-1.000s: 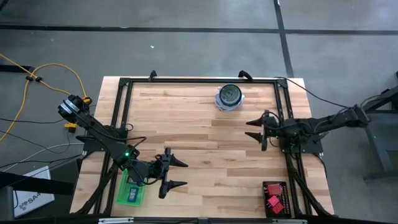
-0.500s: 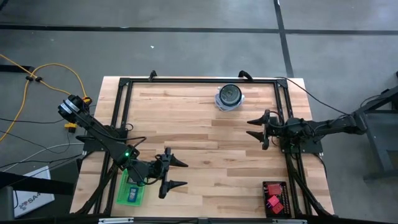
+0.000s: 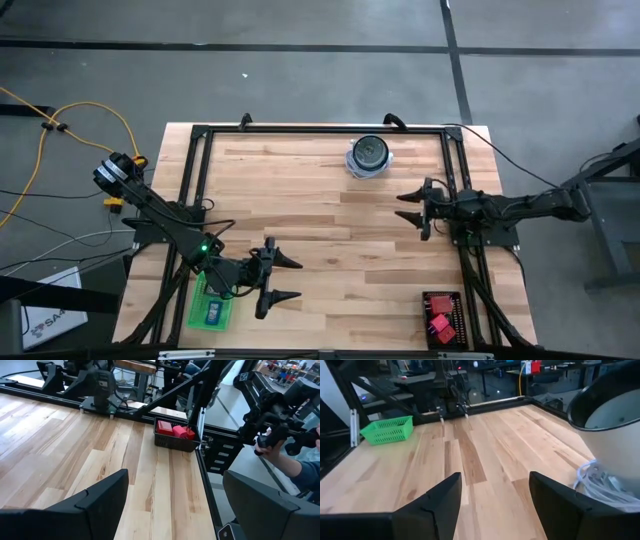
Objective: Pick & Place Office items
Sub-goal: Return to Home Position
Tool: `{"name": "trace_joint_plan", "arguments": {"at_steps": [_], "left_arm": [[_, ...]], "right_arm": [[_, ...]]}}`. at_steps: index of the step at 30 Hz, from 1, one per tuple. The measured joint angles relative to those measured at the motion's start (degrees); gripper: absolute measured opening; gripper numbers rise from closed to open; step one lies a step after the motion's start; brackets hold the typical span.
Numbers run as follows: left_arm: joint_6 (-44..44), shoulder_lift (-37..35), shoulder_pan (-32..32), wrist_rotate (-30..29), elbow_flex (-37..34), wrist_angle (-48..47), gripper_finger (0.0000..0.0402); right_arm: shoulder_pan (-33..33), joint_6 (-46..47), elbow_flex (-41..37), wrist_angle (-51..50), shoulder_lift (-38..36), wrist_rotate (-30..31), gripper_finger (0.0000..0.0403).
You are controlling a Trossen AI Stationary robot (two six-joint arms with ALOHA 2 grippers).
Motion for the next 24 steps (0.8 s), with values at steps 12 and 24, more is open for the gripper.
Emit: {"name": "trace_joint_plan", "arguments": {"at_steps": [12,24], "left_arm": [[-0.01,-0.01,0.00,0.01,0.00,-0.01,0.0317],[-0.02,0.00,-0.01,0.01,0.00,-0.01,0.0317]], "right_arm": [[-3.88,-1.32,-0.04,-2.38,-0.24,-13.97,0.0219],[-5.23,-1.09,-0.09,-2.55,-0.20,-13.78,0.0219]]}}
